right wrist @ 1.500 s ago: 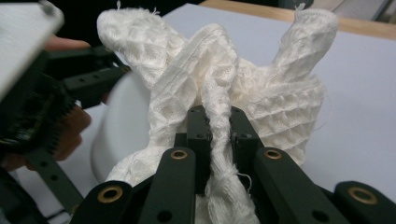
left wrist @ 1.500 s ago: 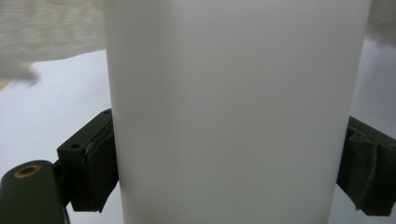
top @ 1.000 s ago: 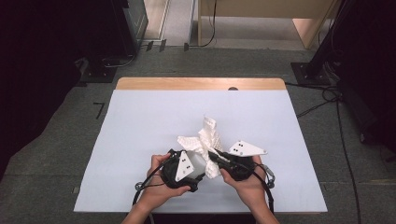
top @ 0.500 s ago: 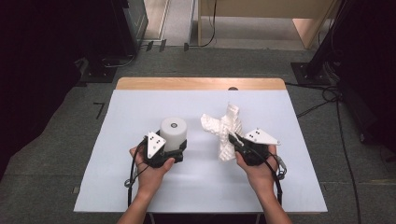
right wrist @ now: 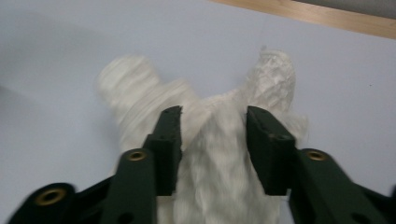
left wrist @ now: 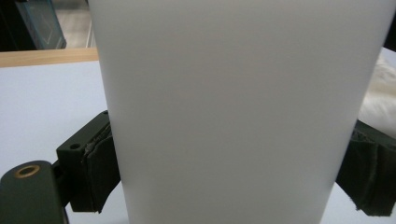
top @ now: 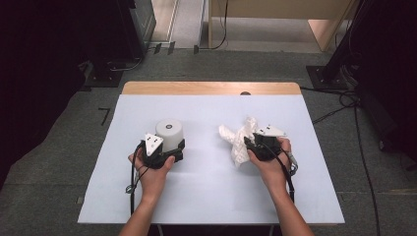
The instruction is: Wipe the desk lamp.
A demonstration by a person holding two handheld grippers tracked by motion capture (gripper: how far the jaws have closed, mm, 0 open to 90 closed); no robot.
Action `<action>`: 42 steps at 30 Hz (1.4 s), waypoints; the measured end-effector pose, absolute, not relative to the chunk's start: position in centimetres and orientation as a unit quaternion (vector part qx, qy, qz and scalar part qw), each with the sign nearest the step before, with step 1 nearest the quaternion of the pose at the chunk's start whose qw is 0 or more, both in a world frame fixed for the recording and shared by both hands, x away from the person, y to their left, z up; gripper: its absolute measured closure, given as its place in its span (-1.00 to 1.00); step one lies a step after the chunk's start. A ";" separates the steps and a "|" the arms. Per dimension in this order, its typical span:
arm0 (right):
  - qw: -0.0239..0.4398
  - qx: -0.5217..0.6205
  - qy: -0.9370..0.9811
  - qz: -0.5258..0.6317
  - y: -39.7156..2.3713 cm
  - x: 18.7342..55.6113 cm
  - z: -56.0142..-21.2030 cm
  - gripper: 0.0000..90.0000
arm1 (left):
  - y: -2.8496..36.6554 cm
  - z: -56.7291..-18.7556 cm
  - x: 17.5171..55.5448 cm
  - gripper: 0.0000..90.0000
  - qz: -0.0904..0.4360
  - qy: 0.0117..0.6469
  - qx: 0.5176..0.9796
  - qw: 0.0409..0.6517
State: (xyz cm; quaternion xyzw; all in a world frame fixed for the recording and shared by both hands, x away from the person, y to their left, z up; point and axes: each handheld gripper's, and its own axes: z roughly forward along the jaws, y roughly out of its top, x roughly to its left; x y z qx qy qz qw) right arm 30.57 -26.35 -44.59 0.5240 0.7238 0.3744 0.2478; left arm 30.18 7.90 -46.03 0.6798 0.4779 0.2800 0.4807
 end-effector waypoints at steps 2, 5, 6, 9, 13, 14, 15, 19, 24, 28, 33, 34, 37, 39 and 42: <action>0.251 0.528 0.720 0.374 -26.6 30.5 -44.4 0.03 | 8.0 -46.1 30.2 -0.82 0.282 0.478 0.681 0.478; 0.253 0.524 0.718 0.381 -26.8 30.2 -44.0 -0.14 | 8.2 -46.3 30.3 -0.82 0.283 0.480 0.682 0.474; 0.252 0.524 0.717 0.385 -26.9 30.1 -43.9 -0.20 | 8.3 -46.5 30.3 -0.82 0.285 0.483 0.681 0.472; 0.254 0.515 0.715 0.399 -27.6 29.1 -43.3 -0.39 | 8.6 -47.1 30.3 -0.82 0.277 0.490 0.683 0.466; 0.260 0.513 0.707 0.413 -28.7 27.9 -43.0 -0.46 | 8.6 -47.5 30.0 -0.82 0.276 0.485 0.696 0.452; 0.261 0.514 0.704 0.414 -28.9 27.6 -43.0 -0.46 | 8.6 -47.4 29.9 -0.83 0.276 0.485 0.697 0.451; 0.263 0.515 0.702 0.417 -29.2 27.3 -43.0 -0.46 | 8.6 -47.4 29.9 -0.84 0.273 0.485 0.698 0.451; 0.268 0.512 0.697 0.424 -30.2 26.2 -42.9 -0.49 | 8.5 -47.5 29.4 -0.95 0.270 0.476 0.703 0.453; 0.269 0.512 0.696 0.426 -31.4 25.5 -43.3 -0.54 | 9.0 -47.4 28.7 -1.00 0.265 0.471 0.701 0.465; 0.271 0.514 0.696 0.422 -32.1 25.1 -43.7 -0.55 | 9.7 -47.3 27.6 -1.00 0.265 0.470 0.702 0.465; 0.272 0.520 0.690 0.424 -33.3 24.5 -44.1 -0.55 | 11.2 -46.4 26.1 -1.00 0.266 0.462 0.696 0.481; 0.274 0.521 0.689 0.423 -33.6 24.4 -44.1 -0.55 | 11.4 -46.3 25.9 -1.00 0.270 0.460 0.696 0.481; 0.272 0.524 0.689 0.420 -34.0 24.2 -44.3 -0.58 | 12.2 -46.0 25.3 -1.00 0.275 0.457 0.693 0.484; 0.274 0.530 0.689 0.411 -34.8 23.8 -44.7 -0.59 | 13.8 -45.8 24.5 -1.00 0.285 0.462 0.682 0.489; 0.274 0.533 0.691 0.406 -35.5 23.4 -45.1 -0.61 | 15.6 -45.8 23.9 -1.00 0.290 0.477 0.671 0.488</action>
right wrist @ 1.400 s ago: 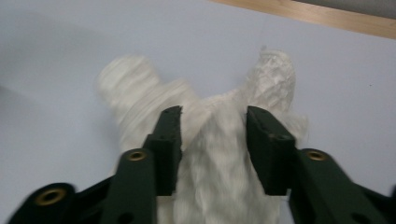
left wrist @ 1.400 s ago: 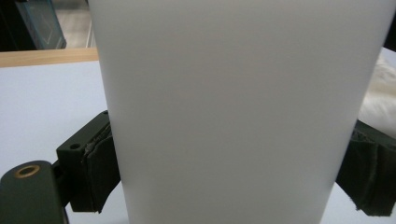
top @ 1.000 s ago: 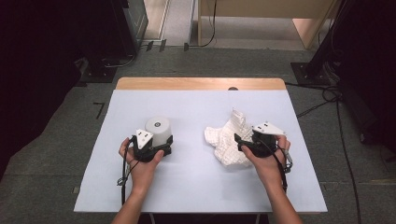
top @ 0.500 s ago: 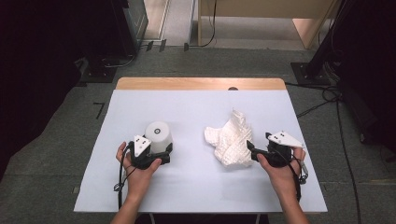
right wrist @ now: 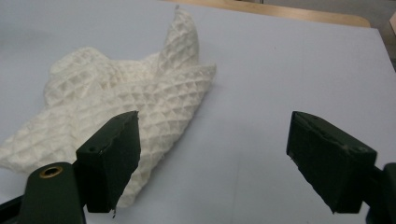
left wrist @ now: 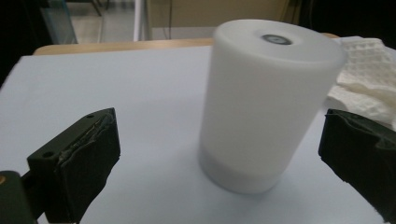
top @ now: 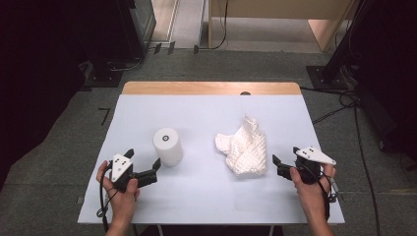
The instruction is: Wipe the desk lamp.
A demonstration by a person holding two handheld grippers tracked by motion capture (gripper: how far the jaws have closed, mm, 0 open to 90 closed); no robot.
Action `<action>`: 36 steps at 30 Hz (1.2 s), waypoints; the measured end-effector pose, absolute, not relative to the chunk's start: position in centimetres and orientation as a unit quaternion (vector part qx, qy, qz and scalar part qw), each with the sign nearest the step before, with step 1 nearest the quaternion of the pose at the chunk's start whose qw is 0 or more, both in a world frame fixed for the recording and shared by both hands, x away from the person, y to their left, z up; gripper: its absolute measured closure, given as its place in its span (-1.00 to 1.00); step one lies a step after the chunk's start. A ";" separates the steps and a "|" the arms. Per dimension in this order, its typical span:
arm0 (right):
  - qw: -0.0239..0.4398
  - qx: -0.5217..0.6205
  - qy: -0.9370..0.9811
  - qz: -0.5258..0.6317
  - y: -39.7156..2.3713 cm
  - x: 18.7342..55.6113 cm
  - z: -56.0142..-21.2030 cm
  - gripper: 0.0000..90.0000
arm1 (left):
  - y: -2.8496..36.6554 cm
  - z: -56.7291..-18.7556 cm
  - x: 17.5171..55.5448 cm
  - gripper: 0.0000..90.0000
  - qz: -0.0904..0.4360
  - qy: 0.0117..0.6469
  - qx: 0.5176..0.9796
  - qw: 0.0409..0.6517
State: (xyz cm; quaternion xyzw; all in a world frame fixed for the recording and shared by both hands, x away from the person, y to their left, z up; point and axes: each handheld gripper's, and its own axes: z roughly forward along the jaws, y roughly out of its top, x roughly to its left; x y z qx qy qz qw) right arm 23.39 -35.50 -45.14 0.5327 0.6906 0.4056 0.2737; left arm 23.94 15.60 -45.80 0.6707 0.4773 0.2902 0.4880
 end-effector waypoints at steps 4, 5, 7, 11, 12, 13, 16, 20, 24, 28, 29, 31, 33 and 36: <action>0.277 0.539 0.687 0.401 -36.5 22.7 -45.6 -0.61 | 17.7 -46.3 23.2 -1.00 0.303 0.489 0.666 0.475; 0.277 0.539 0.687 0.401 -36.5 22.7 -45.6 -0.61 | 17.7 -46.3 23.2 -1.00 0.303 0.489 0.666 0.475; 0.278 0.543 0.682 0.402 -37.3 22.3 -45.8 -0.61 | 18.5 -46.6 23.0 -1.00 0.308 0.494 0.666 0.468; 0.281 0.555 0.672 0.402 -39.0 21.3 -46.6 -0.61 | 20.5 -47.3 22.4 -1.00 0.319 0.502 0.665 0.451; 0.282 0.557 0.670 0.401 -39.4 21.2 -46.9 -0.61 | 21.2 -47.4 22.2 -1.00 0.315 0.507 0.661 0.455; 0.279 0.562 0.667 0.401 -39.7 21.0 -47.0 -0.61 | 21.7 -47.3 22.0 -1.00 0.319 0.509 0.658 0.455; 0.281 0.570 0.656 0.407 -40.7 20.4 -47.3 -0.61 | 22.5 -47.3 21.8 -1.00 0.326 0.511 0.652 0.455; 0.283 0.572 0.654 0.406 -41.3 20.0 -47.8 -0.60 | 23.1 -47.6 21.9 -1.00 0.327 0.517 0.648 0.453; 0.279 0.578 0.651 0.406 -41.5 20.2 -48.0 -0.59 | 23.2 -47.7 22.1 -1.00 0.321 0.519 0.649 0.454; 0.274 0.578 0.654 0.405 -41.4 20.3 -48.2 -0.59 | 23.2 -47.9 22.2 -1.00 0.317 0.520 0.650 0.455; 0.275 0.576 0.655 0.403 -41.4 20.4 -48.2 -0.59 | 23.2 -47.9 22.2 -1.00 0.317 0.520 0.650 0.455; 0.271 0.579 0.655 0.402 -41.3 20.4 -48.3 -0.59 | 23.2 -47.9 22.2 -1.00 0.316 0.520 0.651 0.454; 0.270 0.579 0.656 0.402 -41.3 20.4 -48.3 -0.59 | 23.2 -48.0 22.2 -1.00 0.315 0.520 0.651 0.454; 0.266 0.578 0.659 0.401 -41.2 20.5 -48.5 -0.59 | 23.1 -48.0 22.2 -1.00 0.314 0.519 0.653 0.454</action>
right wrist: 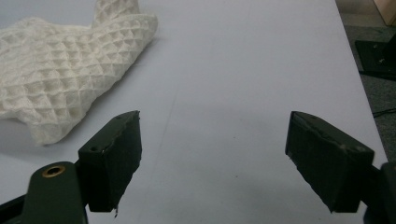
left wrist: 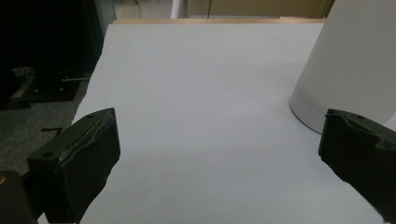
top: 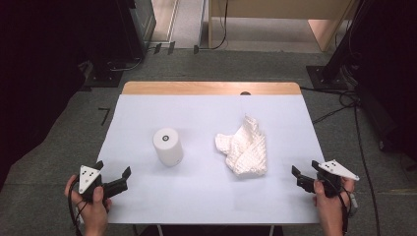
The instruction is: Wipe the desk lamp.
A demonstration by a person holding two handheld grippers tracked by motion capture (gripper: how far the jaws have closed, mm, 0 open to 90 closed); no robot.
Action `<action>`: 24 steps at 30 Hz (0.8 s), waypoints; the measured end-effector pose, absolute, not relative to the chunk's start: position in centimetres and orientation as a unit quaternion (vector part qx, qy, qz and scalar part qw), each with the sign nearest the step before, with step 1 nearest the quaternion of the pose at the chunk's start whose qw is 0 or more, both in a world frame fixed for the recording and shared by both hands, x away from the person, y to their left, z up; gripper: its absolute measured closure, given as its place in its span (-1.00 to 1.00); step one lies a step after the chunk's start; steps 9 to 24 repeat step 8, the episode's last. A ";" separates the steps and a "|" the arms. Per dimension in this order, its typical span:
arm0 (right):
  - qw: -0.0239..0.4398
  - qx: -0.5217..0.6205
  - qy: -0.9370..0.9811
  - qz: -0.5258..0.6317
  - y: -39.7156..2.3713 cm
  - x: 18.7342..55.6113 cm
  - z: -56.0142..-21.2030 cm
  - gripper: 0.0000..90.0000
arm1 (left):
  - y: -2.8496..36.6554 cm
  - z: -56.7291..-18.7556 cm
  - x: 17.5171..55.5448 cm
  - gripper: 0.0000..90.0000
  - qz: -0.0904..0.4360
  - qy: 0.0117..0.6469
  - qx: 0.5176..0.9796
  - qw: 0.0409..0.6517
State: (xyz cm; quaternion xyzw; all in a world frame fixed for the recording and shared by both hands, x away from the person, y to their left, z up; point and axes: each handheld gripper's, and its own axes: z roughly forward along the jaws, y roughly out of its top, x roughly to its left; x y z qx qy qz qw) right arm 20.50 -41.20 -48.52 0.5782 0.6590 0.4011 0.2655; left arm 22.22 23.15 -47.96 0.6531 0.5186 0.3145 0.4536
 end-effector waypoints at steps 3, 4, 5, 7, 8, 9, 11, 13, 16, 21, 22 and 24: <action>0.267 0.578 0.659 0.402 -41.2 20.5 -48.5 -0.59 | 23.1 -47.9 22.2 -1.00 0.314 0.518 0.652 0.456; 0.265 0.578 0.658 0.403 -41.2 20.5 -48.5 -0.58 | 23.1 -47.9 22.2 -1.00 0.314 0.519 0.652 0.455; 0.265 0.578 0.658 0.403 -41.2 20.5 -48.5 -0.58 | 23.1 -47.9 22.2 -1.00 0.314 0.519 0.652 0.455; 0.266 0.577 0.660 0.402 -41.3 20.5 -48.5 -0.58 | 23.0 -47.8 22.2 -1.00 0.315 0.516 0.651 0.458; 0.266 0.577 0.660 0.402 -41.3 20.5 -48.5 -0.58 | 23.0 -47.8 22.2 -1.00 0.315 0.516 0.651 0.458; 0.266 0.577 0.660 0.402 -41.3 20.5 -48.5 -0.58 | 23.0 -47.8 22.2 -1.00 0.315 0.516 0.651 0.458; 0.266 0.577 0.660 0.402 -41.3 20.5 -48.5 -0.58 | 23.0 -47.8 22.2 -1.00 0.315 0.516 0.651 0.458; 0.266 0.577 0.660 0.402 -41.3 20.5 -48.5 -0.58 | 23.0 -47.8 22.2 -1.00 0.315 0.516 0.651 0.458; 0.266 0.577 0.660 0.402 -41.3 20.5 -48.5 -0.58 | 23.0 -47.8 22.2 -1.00 0.315 0.516 0.651 0.458; 0.266 0.577 0.660 0.402 -41.3 20.5 -48.5 -0.58 | 23.0 -47.8 22.2 -1.00 0.315 0.516 0.651 0.458; 0.266 0.577 0.660 0.402 -41.3 20.5 -48.5 -0.58 | 23.0 -47.8 22.2 -1.00 0.315 0.516 0.651 0.458; 0.266 0.577 0.660 0.402 -41.3 20.5 -48.5 -0.58 | 23.0 -47.8 22.2 -1.00 0.315 0.516 0.651 0.458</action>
